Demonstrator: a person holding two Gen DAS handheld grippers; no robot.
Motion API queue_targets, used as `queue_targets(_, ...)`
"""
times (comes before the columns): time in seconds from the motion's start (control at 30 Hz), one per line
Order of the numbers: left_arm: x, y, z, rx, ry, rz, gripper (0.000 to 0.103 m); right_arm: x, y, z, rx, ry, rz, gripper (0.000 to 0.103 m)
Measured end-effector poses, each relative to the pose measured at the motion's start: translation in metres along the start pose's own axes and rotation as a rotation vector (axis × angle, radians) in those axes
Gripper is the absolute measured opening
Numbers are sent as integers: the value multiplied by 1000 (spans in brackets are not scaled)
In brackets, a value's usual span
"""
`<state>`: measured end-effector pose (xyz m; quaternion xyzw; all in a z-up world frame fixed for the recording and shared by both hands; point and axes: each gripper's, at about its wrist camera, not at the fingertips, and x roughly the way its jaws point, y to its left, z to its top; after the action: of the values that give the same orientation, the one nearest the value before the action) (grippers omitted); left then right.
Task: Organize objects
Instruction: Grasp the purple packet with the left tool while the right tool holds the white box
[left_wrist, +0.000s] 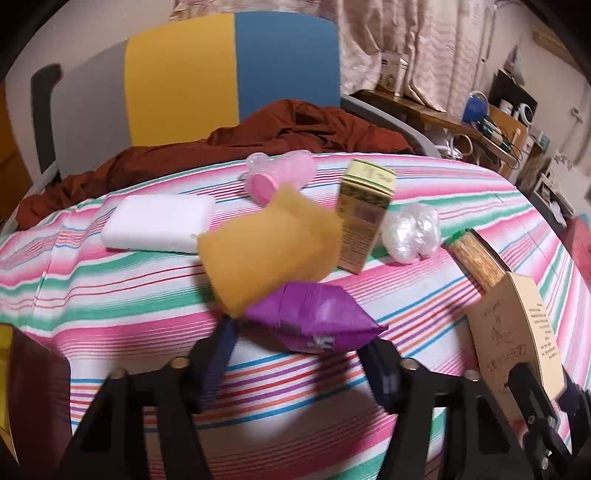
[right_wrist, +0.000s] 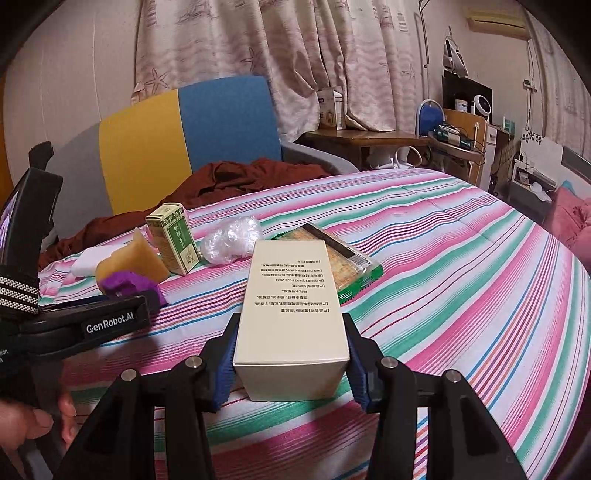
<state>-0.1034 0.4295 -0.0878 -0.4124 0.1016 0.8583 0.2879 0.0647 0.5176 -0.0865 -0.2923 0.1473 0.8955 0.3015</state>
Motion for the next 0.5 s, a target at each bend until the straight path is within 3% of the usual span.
queue_targets(0.03,-1,2,1,-11,-9,-12,57,0,0,0,-2,-1,-2,51)
queue_targets(0.1,-5,4,0,-19,-28,-43,35,0,0,-1,-5,-2,-4,51)
queue_targets(0.3,-12,1,-6,15,-52,-35,33,0,2,0,-10,-2,-10,51)
queue_targets(0.5,-24,17,-22,-50,-62,-21,34,0,2,0,-15,-4,-19,51)
